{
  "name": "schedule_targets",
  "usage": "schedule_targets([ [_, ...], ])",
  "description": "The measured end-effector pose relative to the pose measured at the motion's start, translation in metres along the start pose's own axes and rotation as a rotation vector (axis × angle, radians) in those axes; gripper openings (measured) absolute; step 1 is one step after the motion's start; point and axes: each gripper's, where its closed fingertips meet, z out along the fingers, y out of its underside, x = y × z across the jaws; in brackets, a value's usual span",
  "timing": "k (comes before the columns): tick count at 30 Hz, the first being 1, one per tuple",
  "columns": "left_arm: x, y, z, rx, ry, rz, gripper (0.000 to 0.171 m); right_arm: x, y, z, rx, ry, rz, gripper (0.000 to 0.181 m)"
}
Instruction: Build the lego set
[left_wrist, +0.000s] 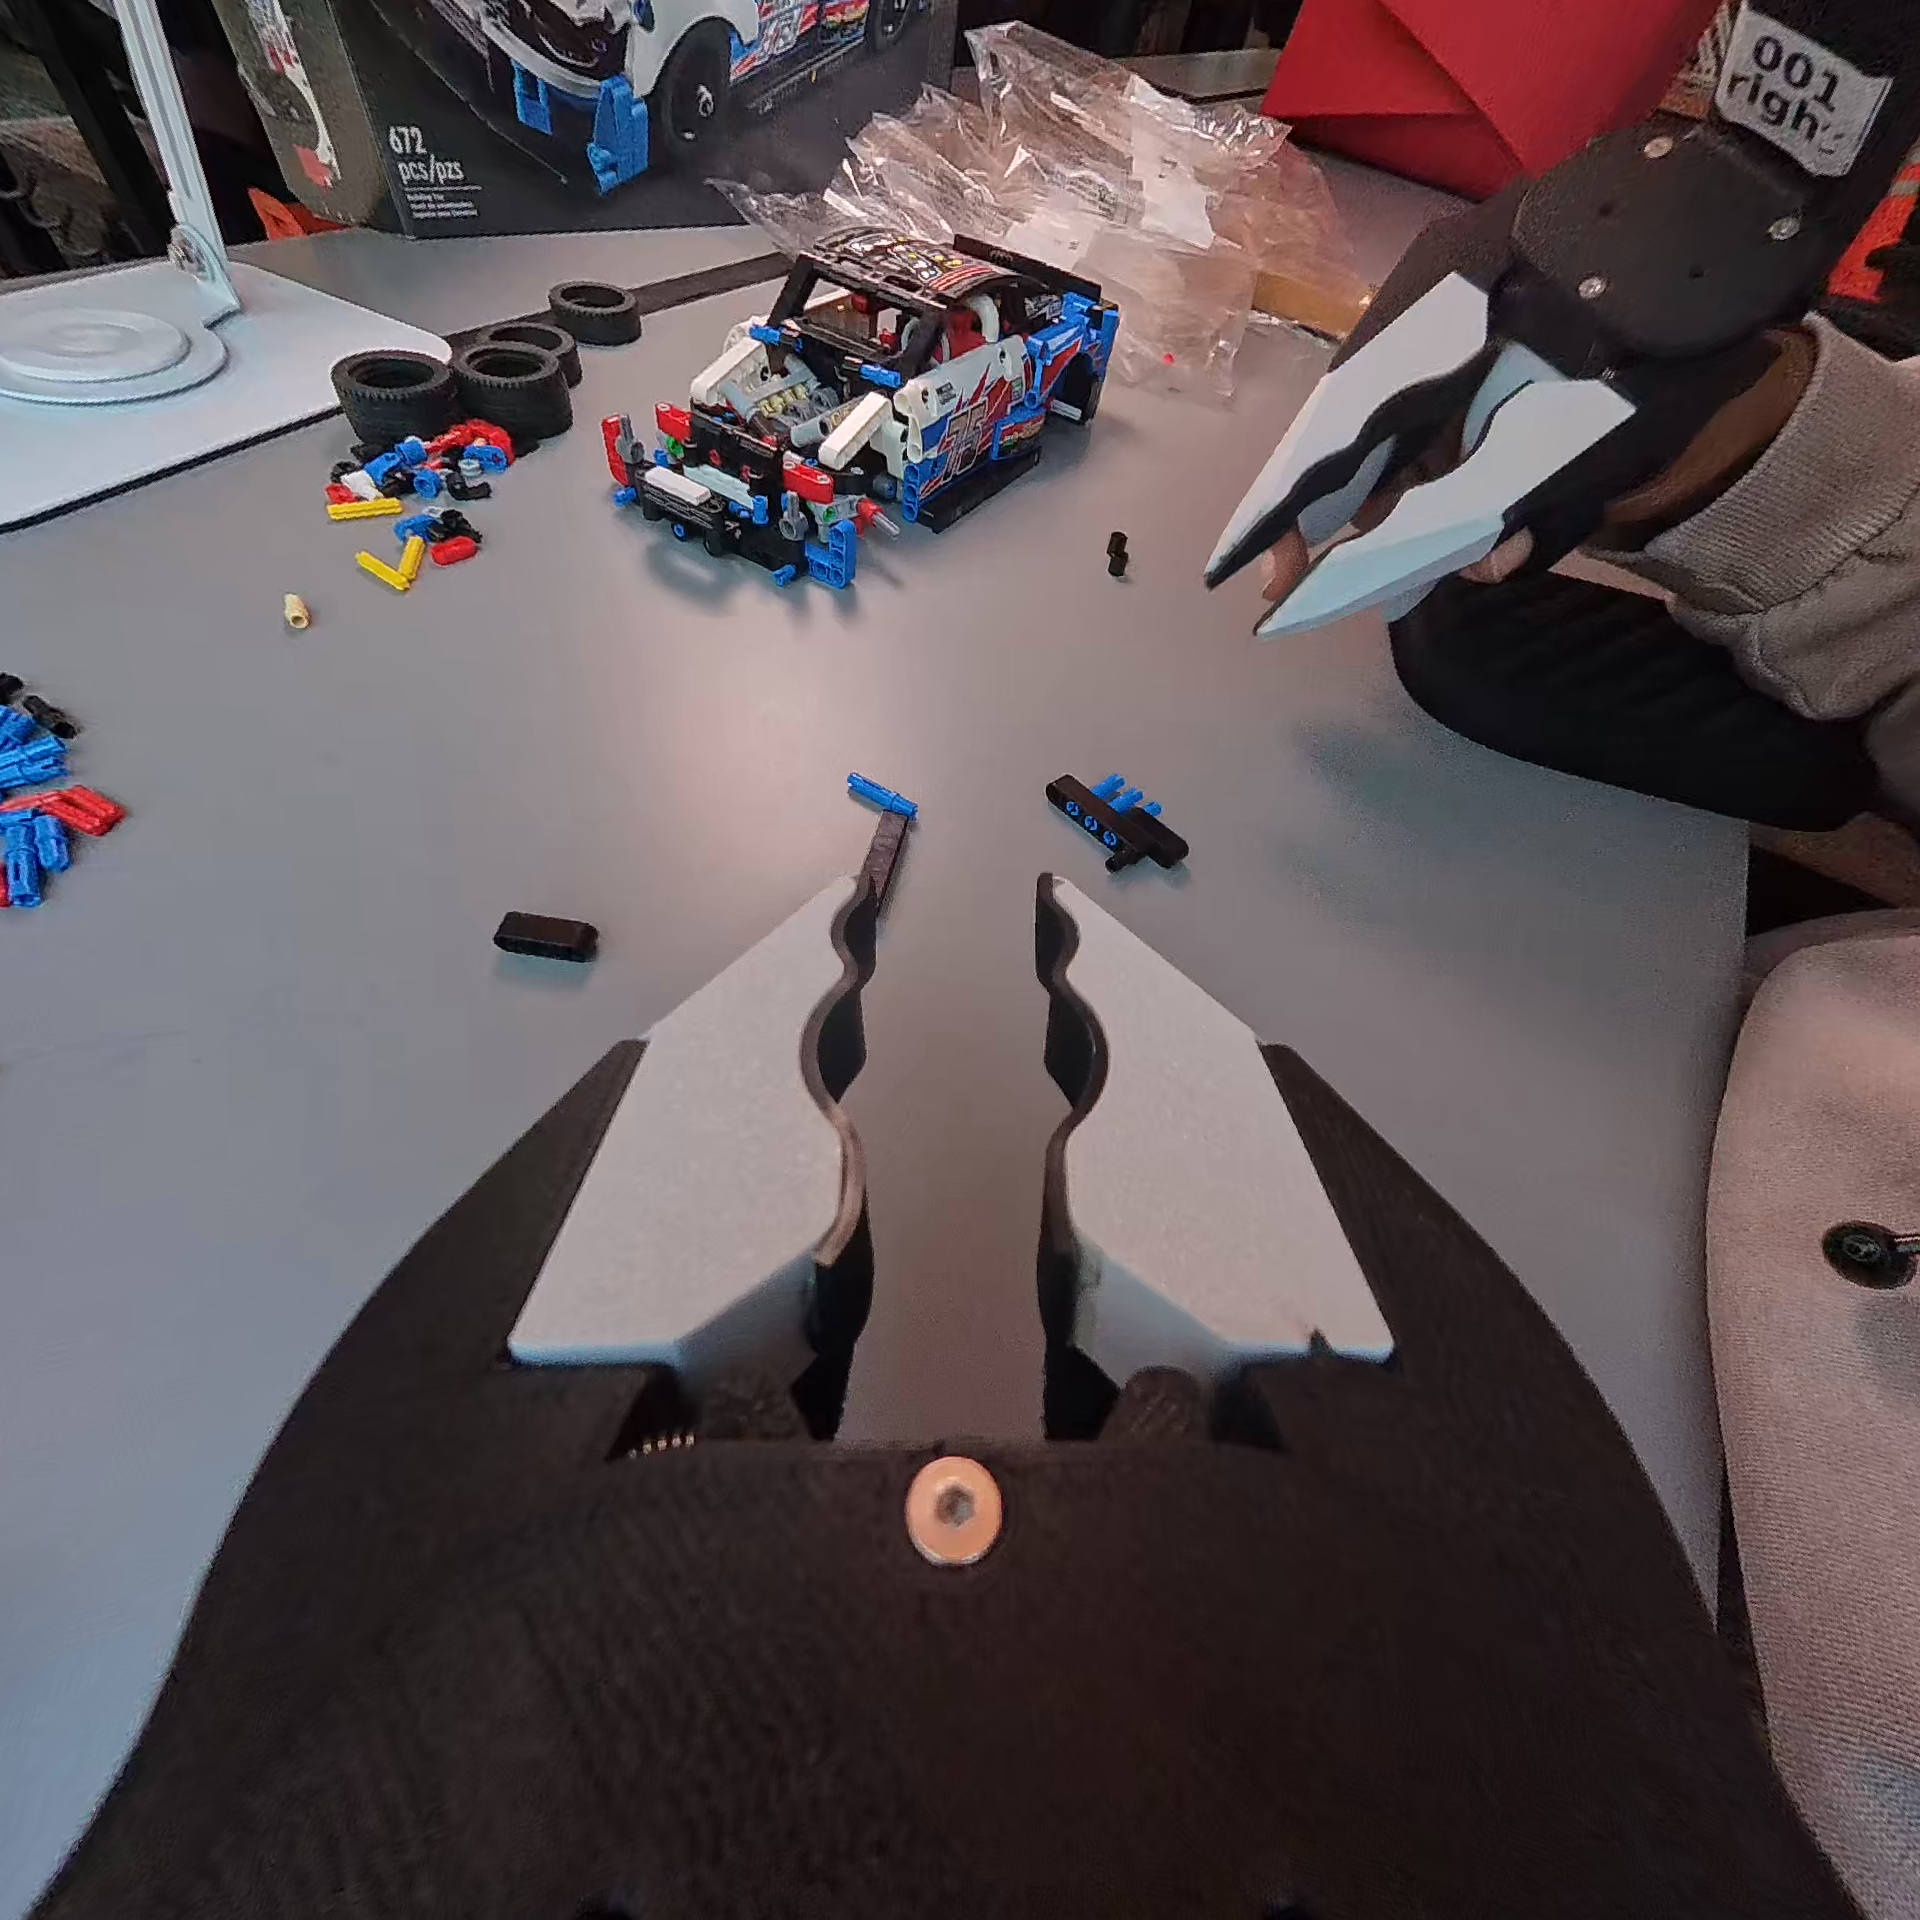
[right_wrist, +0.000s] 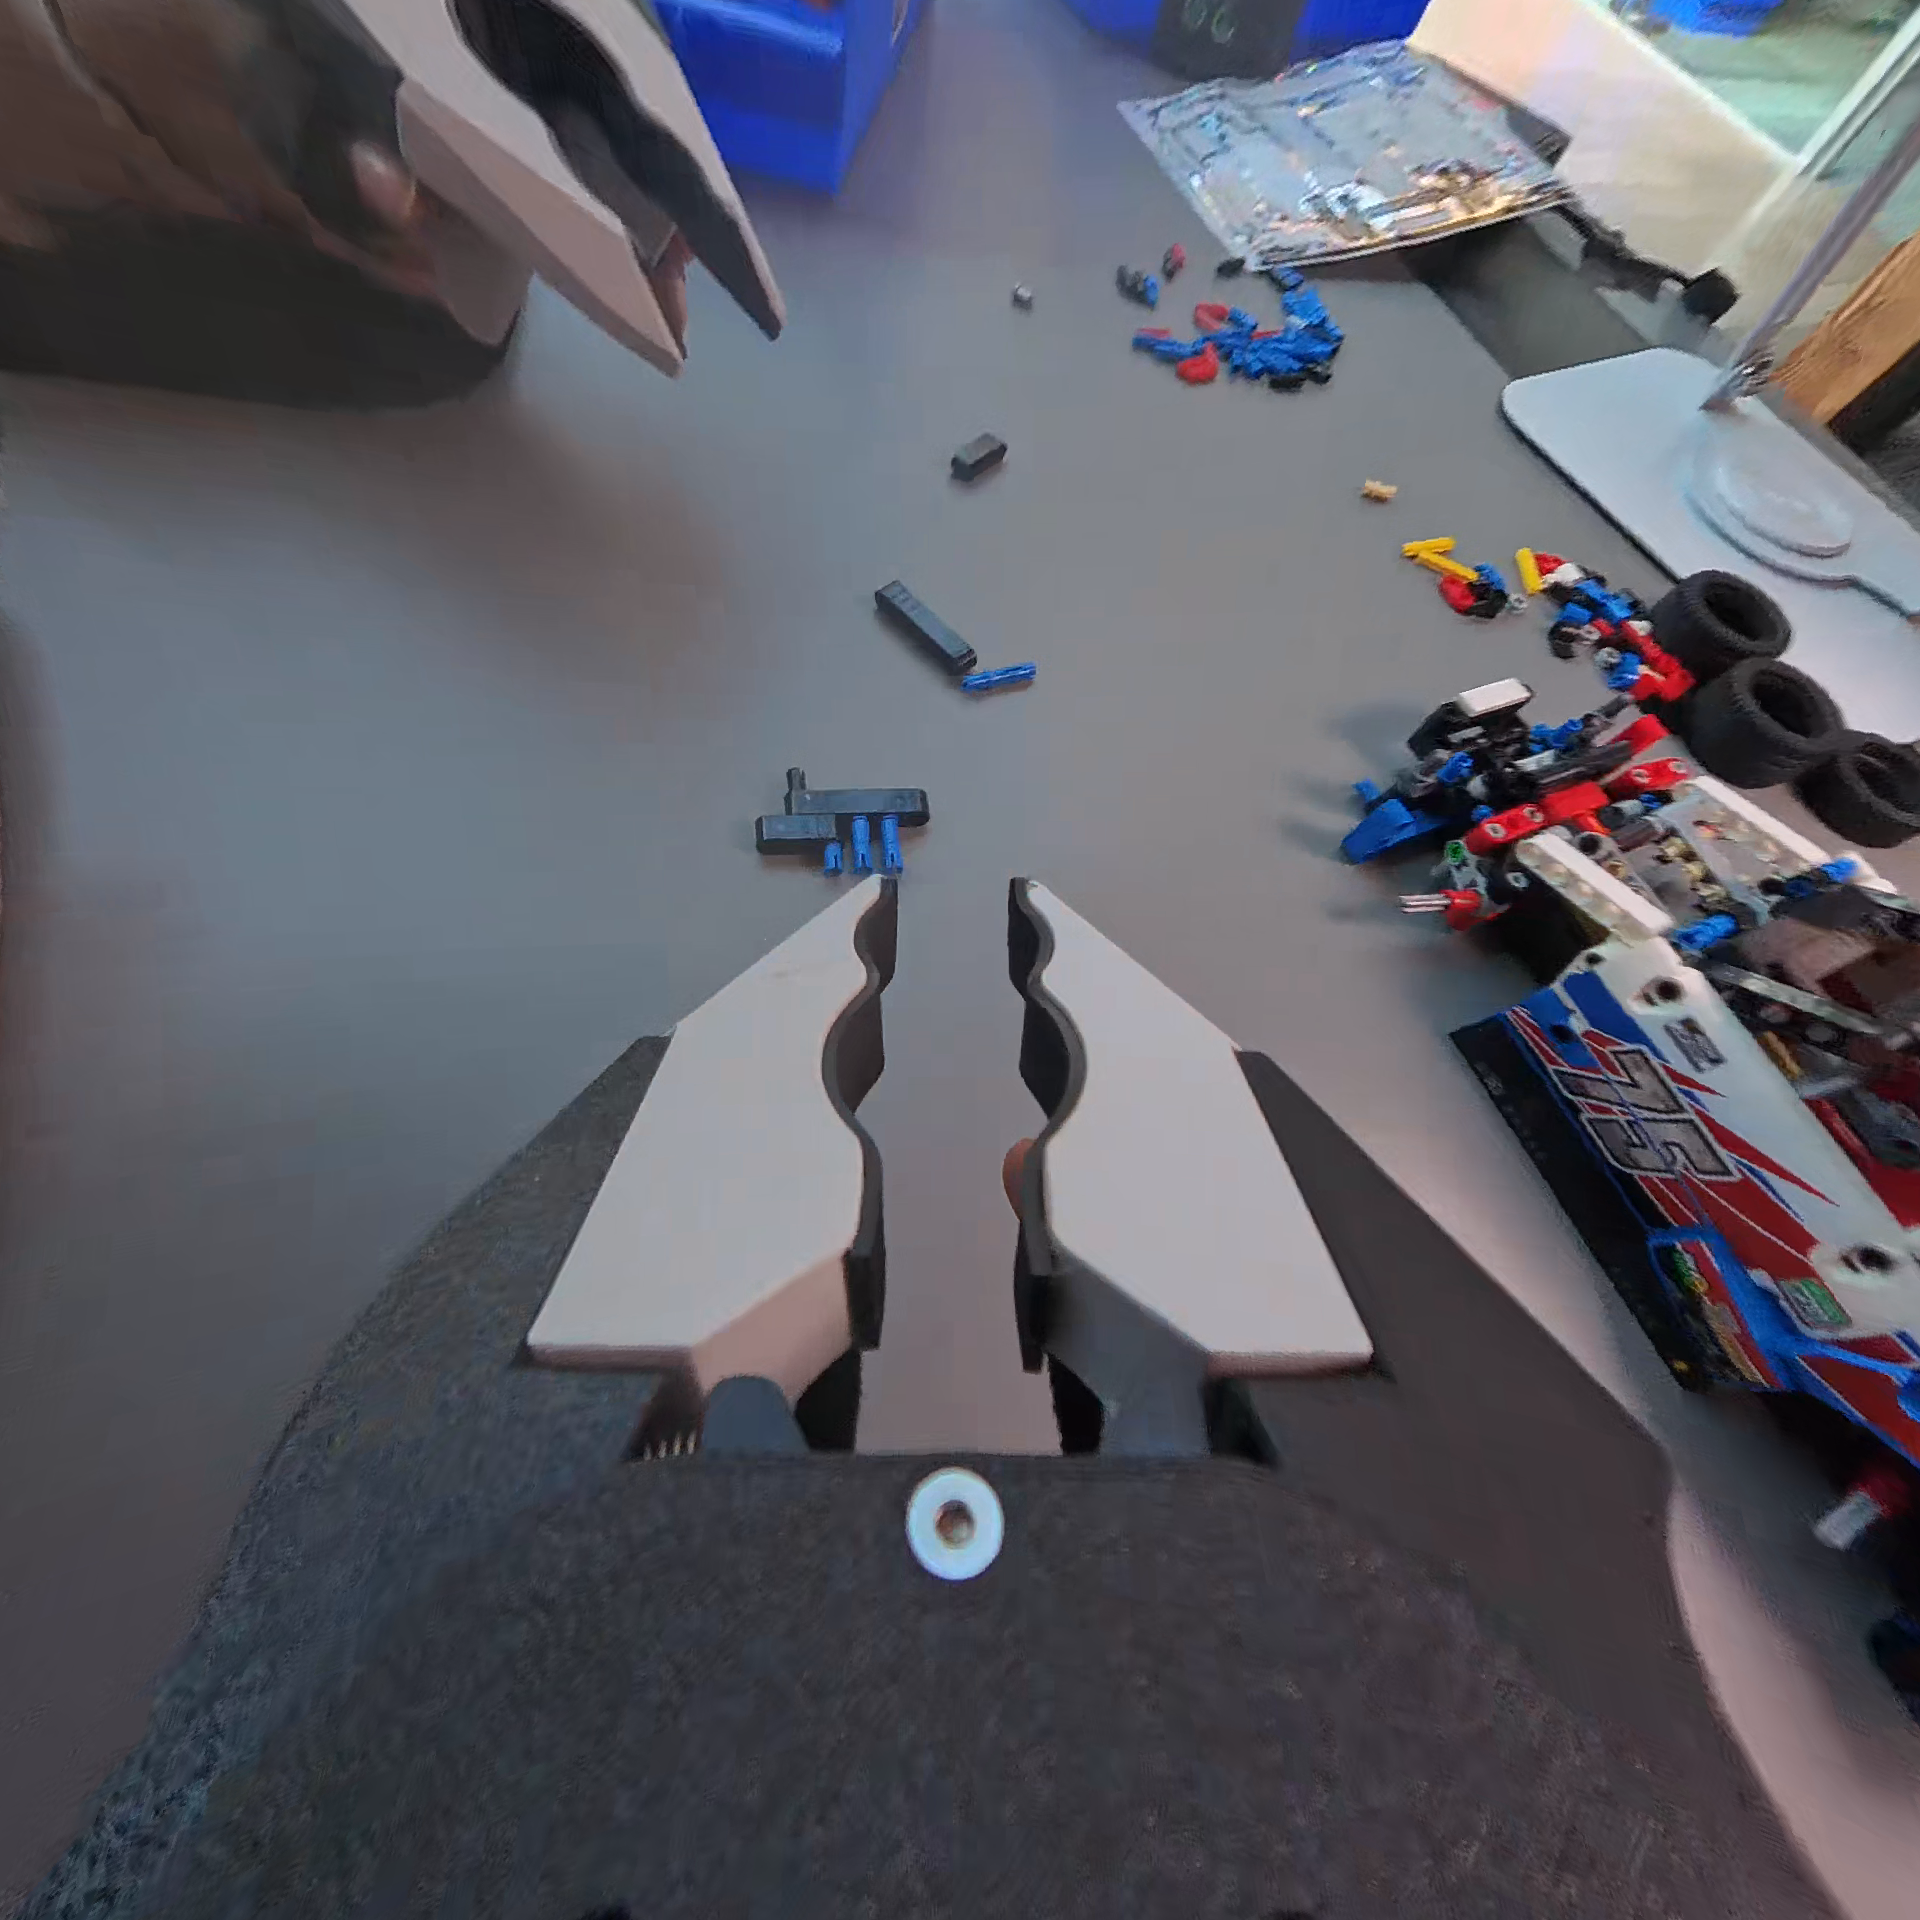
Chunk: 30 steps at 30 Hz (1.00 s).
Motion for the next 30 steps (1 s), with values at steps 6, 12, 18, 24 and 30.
schedule_targets([
  [6,-0.003,0.001,0.001,-0.005,0.015,-0.044,0.028,-0.017,0.014,0.042,-0.126,-0.096,-0.091,0.001],
  [12,-0.007,-0.002,-0.002,0.018,0.018,-0.09,0.028,-0.025,0.02,0.054,-0.166,-0.151,-0.146,0.0],
  [18,-0.009,-0.002,-0.002,0.02,0.032,-0.122,0.028,-0.021,0.019,0.048,-0.126,-0.147,-0.092,0.006],
  [24,-0.007,-0.002,-0.002,0.021,0.038,-0.108,0.026,0.003,0.004,0.028,-0.002,-0.053,0.011,0.016],
  [30,-0.001,0.004,0.003,-0.027,0.008,-0.014,0.025,0.044,-0.018,-0.018,0.175,0.16,0.104,0.019],
])
